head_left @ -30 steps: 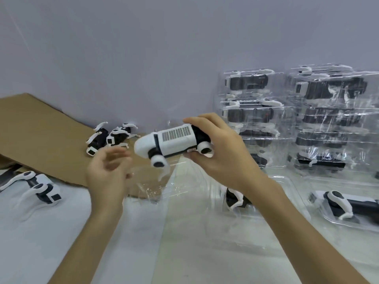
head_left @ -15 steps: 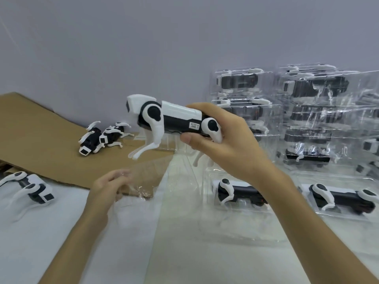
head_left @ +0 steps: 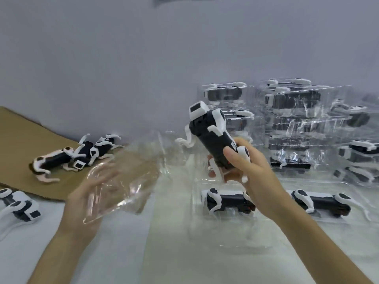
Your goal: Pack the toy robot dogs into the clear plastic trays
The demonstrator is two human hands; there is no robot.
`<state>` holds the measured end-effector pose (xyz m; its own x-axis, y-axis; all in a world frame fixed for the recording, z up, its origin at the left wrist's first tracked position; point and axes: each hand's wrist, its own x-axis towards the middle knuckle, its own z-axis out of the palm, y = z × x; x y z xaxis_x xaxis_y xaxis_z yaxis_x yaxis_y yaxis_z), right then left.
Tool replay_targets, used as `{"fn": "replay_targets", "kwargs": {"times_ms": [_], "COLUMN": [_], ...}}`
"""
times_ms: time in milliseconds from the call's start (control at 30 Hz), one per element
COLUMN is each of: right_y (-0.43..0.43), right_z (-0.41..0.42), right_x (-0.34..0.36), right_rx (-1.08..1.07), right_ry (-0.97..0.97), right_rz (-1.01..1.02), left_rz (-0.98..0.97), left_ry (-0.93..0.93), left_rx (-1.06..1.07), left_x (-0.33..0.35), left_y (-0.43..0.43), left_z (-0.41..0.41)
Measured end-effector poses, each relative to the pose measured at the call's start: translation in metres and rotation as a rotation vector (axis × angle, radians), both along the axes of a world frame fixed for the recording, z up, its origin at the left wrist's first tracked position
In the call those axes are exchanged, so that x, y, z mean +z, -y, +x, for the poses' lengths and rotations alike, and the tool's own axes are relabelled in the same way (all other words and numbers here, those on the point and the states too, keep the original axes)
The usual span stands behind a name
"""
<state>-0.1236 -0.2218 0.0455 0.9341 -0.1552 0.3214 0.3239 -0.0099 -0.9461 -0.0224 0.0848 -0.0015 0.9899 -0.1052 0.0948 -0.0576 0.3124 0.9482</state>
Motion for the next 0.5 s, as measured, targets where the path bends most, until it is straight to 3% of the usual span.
{"fn": "replay_targets", "kwargs": {"times_ms": [133, 233, 500], "right_y": [0.005, 0.007, 0.014], "right_z": [0.013, 0.02, 0.024], "right_x": [0.05, 0.07, 0.058], "right_rx": [0.057, 0.043, 0.161], "right_ry": [0.161, 0.229, -0.043], "right_rz": [-0.031, -0.18, -0.816], "left_rz": [0.12, 0.121, -0.014], "left_ry": [0.01, 0.019, -0.033], "left_rx": [-0.121, -0.147, -0.077], "left_x": [0.008, 0.006, -0.006], "left_y": [0.056, 0.086, 0.096], "left_z": [-0.012, -0.021, -0.03]}}
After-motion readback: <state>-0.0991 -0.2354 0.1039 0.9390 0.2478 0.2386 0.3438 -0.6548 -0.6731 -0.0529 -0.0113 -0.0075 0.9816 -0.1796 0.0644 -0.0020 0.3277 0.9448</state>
